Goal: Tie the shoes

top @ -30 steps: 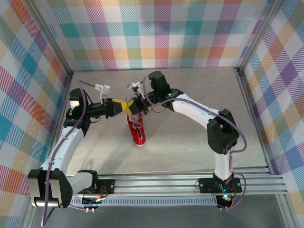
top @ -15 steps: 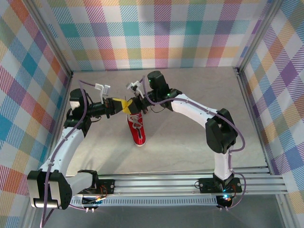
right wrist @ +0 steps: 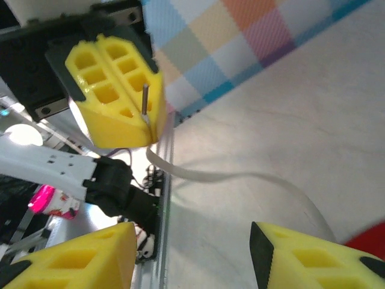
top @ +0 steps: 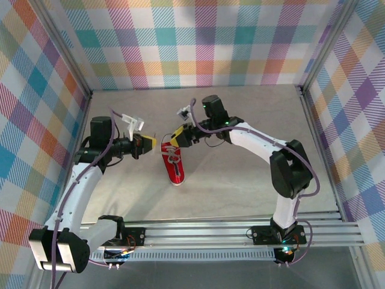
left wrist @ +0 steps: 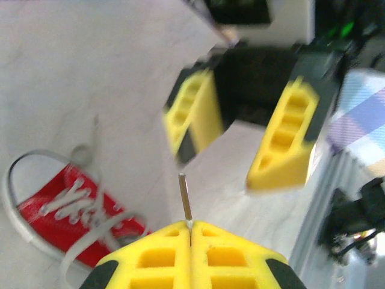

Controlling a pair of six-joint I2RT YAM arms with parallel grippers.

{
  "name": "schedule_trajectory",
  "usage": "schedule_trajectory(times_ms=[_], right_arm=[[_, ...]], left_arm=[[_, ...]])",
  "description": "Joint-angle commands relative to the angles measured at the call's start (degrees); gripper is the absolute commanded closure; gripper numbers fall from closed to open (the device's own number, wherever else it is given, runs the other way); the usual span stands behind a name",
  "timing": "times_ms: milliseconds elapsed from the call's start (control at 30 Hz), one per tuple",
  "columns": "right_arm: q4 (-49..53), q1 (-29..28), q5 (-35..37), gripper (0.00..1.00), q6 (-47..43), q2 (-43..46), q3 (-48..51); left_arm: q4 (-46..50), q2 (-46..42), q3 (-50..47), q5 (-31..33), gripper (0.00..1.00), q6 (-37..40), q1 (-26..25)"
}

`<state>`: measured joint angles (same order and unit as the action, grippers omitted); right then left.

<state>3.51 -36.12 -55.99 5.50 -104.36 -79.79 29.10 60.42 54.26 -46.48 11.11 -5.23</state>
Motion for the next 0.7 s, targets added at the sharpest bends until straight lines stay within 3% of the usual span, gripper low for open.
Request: schedule_trajectory(times_ms=[0, 300, 667], right_arm=[[4.5, 0.6, 7.7, 0.49, -0.8, 3.8, 3.4], [3.6, 0.6, 15.9, 0.62, 5.2, 2.9, 8.1], [1.9, -1.9, 15.0, 0.59, 7.8, -1.8, 7.2]], left_arm=[[10.2, -0.7, 0.3, 9.4, 1.00, 6.2, -2.2], [9.8, 10.0, -2.3, 24.3, 1.00, 0.8, -13.3], [3.7, 17.7, -5.7, 29.3, 1.00, 1.2, -15.1]])
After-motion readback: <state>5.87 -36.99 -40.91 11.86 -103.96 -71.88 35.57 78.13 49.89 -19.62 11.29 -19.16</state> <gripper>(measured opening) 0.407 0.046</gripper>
